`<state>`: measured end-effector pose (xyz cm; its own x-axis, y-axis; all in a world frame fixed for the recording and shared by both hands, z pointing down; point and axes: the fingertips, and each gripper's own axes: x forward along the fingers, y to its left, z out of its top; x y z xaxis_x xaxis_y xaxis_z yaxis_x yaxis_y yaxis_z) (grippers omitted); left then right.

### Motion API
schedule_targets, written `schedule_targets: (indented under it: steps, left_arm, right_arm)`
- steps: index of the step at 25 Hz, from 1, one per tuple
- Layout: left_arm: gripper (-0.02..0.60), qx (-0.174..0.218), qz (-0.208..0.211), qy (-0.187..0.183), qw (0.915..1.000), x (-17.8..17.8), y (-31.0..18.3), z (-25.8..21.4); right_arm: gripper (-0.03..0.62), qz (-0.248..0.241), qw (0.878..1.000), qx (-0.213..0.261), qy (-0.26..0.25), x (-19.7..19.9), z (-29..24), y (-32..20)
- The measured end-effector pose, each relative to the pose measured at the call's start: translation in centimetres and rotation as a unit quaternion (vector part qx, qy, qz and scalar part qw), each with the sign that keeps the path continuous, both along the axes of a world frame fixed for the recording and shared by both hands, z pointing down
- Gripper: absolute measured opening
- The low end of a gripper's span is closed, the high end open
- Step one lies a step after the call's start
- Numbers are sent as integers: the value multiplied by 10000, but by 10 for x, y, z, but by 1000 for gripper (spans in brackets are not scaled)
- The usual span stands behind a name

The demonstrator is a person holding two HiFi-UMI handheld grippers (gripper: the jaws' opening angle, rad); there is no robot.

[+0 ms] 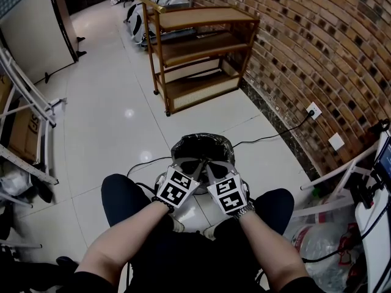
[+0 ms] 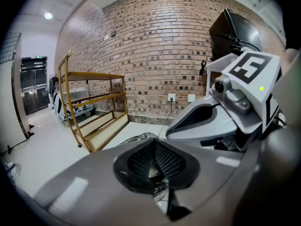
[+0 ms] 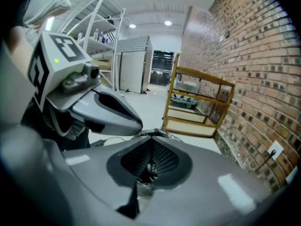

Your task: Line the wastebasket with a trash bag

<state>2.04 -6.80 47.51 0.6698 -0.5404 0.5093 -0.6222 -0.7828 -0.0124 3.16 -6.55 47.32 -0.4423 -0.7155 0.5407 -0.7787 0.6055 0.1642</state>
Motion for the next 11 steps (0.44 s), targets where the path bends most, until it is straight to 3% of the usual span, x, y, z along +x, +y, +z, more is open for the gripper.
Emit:
schedule_targets:
  steps: [11]
  left_arm:
    - [2, 8, 21, -15, 10000, 0, 2, -1]
  right_arm:
    - [2, 19, 10000, 57, -27, 0, -4, 1]
